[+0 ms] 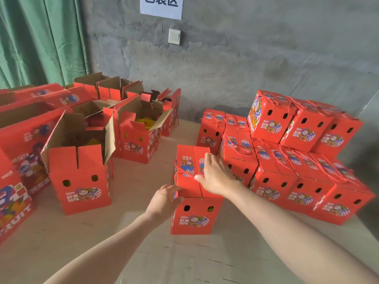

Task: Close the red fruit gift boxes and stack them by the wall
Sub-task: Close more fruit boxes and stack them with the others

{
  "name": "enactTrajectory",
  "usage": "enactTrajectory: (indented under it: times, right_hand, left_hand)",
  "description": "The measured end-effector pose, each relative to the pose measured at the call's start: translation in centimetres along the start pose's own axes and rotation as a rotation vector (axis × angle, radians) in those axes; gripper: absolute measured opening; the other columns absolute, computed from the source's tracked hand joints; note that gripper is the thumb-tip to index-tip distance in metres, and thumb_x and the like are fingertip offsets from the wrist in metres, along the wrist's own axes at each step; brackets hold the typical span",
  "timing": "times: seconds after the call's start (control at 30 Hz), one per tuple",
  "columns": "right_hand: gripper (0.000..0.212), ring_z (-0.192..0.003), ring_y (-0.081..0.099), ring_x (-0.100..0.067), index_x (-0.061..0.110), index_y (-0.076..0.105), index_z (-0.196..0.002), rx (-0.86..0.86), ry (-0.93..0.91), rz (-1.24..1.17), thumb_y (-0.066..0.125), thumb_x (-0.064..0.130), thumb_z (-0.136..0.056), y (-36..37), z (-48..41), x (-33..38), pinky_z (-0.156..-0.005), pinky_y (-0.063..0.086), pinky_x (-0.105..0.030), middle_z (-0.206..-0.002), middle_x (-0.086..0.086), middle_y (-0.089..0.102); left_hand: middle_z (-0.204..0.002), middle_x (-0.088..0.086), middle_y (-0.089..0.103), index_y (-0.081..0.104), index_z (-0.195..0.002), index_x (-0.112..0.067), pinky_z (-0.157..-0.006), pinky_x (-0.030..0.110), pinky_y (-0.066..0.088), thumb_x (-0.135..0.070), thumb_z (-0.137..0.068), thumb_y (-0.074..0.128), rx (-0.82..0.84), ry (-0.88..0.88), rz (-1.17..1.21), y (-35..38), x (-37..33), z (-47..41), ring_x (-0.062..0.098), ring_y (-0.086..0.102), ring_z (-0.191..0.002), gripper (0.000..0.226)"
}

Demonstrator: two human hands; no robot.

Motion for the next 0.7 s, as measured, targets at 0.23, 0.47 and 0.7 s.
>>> enactTrajectory:
  times: [0.23, 0.47, 0.7]
  right_hand:
    - [0.072, -0.146, -0.008, -0.037, 0.049, -0.001, -0.148, 0.197, -0.238, 0.133, 0.039, 0.011, -0.101, 6.3, 2.4, -1.1, -0.116, 0.012, -0.050, -0.160, -0.007, -0.010]
    - [0.082, -0.144, -0.004, -0.045, 0.045, 0.000, -0.149, 0.128, -0.208, 0.148, 0.036, -0.006, -0.096, 7.5, 1.0, -0.9, -0.114, 0.013, -0.052, -0.159, -0.014, -0.009]
    - [0.092, -0.141, -0.002, -0.051, 0.033, -0.009, -0.151, 0.103, -0.097, 0.208, 0.054, 0.004, -0.091, 7.4, -4.2, -0.1, -0.115, 0.009, -0.055, -0.158, -0.018, -0.010]
  left_hand:
    - [-0.106, 0.004, 0.061, 0.073, -0.100, -0.007, -0.080, 0.034, 0.052, -0.002, -0.086, 0.064, -0.076, 0.176, -0.039, 0.2, -0.5, 0.7, 0.022, 0.063, -0.089, 0.018]
    - [-0.067, 0.000, 0.065, 0.069, -0.066, -0.008, -0.043, 0.022, 0.047, -0.011, -0.077, 0.051, -0.147, 0.574, -0.375, -0.5, -0.6, -0.7, 0.020, 0.061, -0.055, 0.022]
    - [-0.089, 0.005, 0.074, 0.075, -0.088, -0.008, -0.059, 0.023, 0.055, 0.010, -0.047, 0.084, -0.062, 0.328, -0.434, 0.4, -0.9, -5.9, 0.024, 0.071, -0.079, 0.045]
Point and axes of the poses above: each hand's wrist, its own z-axis away from the middle knuckle, its own y-axis out of the palm, x = y × z, the point moved 1 cm from there along -z, towards the middle knuckle
